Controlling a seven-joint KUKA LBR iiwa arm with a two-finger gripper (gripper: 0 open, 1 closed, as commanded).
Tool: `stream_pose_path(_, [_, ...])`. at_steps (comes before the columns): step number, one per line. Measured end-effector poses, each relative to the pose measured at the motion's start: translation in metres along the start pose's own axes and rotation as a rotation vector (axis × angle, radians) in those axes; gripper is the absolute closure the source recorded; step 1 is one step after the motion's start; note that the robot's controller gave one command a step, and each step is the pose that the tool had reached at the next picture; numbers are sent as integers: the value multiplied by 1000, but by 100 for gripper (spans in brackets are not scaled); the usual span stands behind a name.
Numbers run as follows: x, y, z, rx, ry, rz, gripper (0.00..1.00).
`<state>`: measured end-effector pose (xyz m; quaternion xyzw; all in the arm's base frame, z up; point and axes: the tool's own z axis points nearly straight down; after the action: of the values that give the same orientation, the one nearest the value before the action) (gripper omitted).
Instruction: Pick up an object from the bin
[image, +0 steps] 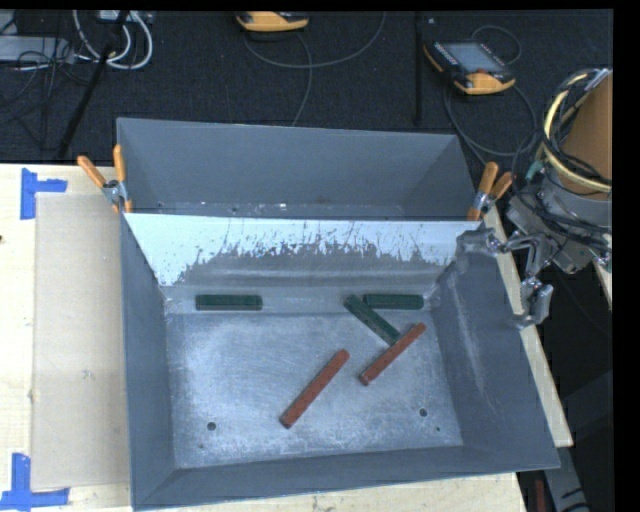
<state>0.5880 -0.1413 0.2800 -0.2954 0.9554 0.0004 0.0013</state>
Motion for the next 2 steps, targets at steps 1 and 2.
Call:
stream_pose_path(1, [28,21,102,-5,5,-351,0])
stream_pose_path(2, [-46,104,199,-10,3,-422,0])
